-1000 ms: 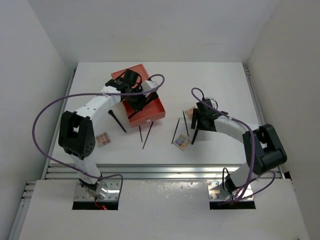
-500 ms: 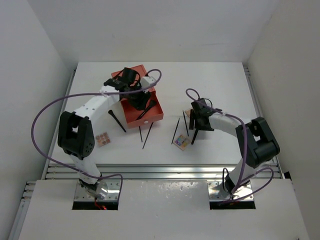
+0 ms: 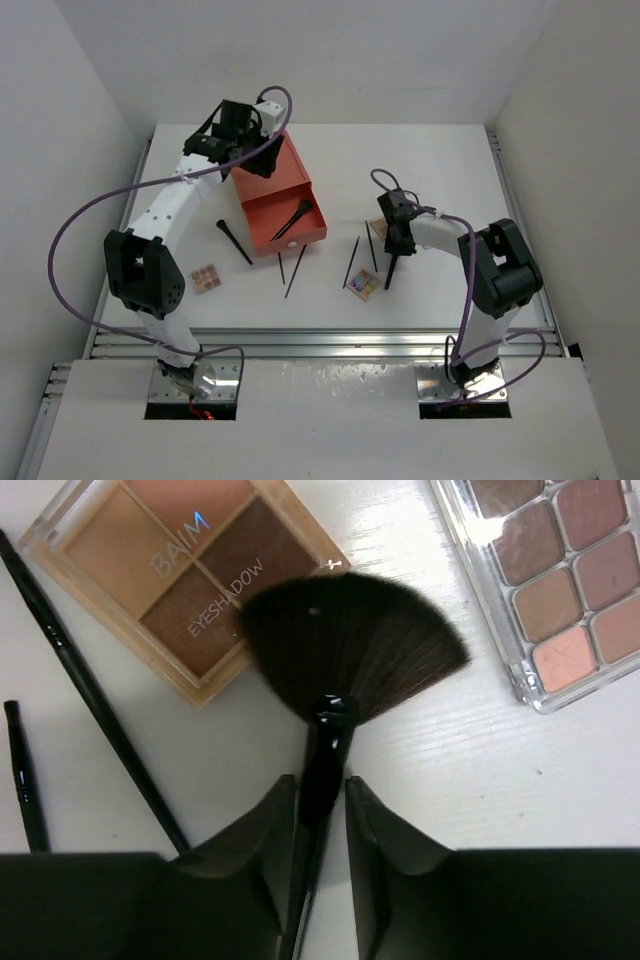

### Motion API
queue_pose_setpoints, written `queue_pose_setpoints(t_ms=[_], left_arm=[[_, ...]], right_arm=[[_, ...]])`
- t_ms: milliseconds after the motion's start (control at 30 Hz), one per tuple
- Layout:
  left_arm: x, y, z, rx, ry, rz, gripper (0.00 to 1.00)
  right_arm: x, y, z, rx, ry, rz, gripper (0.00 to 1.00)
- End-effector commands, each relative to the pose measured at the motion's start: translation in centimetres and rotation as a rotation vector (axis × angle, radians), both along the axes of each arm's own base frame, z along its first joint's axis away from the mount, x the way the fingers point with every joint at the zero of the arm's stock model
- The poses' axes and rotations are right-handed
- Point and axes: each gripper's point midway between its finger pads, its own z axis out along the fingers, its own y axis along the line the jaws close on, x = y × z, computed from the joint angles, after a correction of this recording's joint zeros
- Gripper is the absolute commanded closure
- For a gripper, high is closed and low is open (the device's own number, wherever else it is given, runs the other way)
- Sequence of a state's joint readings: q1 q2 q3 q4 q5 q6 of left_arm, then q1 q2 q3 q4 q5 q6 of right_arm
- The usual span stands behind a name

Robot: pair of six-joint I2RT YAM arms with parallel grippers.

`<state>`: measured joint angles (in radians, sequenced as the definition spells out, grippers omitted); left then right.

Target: Organize the makeup

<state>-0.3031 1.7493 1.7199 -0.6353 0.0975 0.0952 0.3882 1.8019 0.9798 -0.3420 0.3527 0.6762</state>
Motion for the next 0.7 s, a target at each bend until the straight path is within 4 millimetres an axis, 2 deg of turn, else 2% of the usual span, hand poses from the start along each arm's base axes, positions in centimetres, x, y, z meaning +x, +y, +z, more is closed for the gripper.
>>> queue_pose_setpoints(t_ms=[0,33,67,100,200,233,300,333,400,433,500,533,567,633,667], left_arm=[[1.7,2.0,0.5,0.004,-0.031,0.12,0.41],[2.2,2.7,-0.5,0.02,-0.025,0.146,0.41],[3.0,2.9,-0.2,0.021,-0.062,0.165,0.42],[3.5,3.5,-0.9,0.049,-0.077,0.193,0.44],[4.8,4.3,-2.0,0.068,-0.125,0.243,0.48],[5.1,4.9,-3.1,0.08,-0.114,0.26,0.48],[5.5,4.8,-4.1,0.073,-0.097,0.28,0.5],[5.7,5.2,-4.7,0.06,-0.081,0.291,0.5],[5.7,4.7,-5.3,0.02,-0.059,0.301,0.51],[5.4,4.4,-5.9,0.004,-0.041,0.298,0.51],[5.5,4.1,-6.0,-0.027,-0.041,0.308,0.51],[5.5,4.0,-6.0,-0.034,-0.039,0.313,0.51],[5.4,3.8,-6.3,-0.05,-0.031,0.315,0.51],[5.5,3.8,-6.5,-0.059,-0.03,0.321,0.51],[5.5,3.8,-6.5,-0.059,-0.03,0.321,0.51]], right_arm=[[-1.5,-0.8,-1.3,0.008,0.075,-0.062,0.78],[-1.6,-0.8,-1.2,0.012,0.077,-0.064,0.82],[-1.6,-0.9,-1.2,0.012,0.077,-0.067,0.91],[-1.6,-1.0,-0.8,0.007,0.071,-0.07,0.94],[-1.3,-1.0,0.5,0.012,0.041,-0.07,1.0],[-0.9,-1.2,1.5,-0.005,0.009,-0.063,1.0],[-0.4,-1.3,2.8,-0.021,-0.029,-0.06,1.0],[0.2,-1.5,5.0,-0.054,-0.098,-0.064,1.0],[0.9,-1.5,7.5,-0.09,-0.172,-0.077,1.0],[1.6,-0.6,10.4,-0.067,-0.259,-0.071,1.0],[3.4,0.5,14.4,-0.045,-0.429,-0.086,1.0],[3.7,1.3,15.4,-0.019,-0.474,-0.092,1.0],[4.0,3.5,17.6,0.031,-0.551,-0.07,1.0],[4.9,5.9,20.1,0.142,-0.633,-0.093,1.0],[4.8,9.2,20.9,0.21,-0.649,-0.041,1.0]])
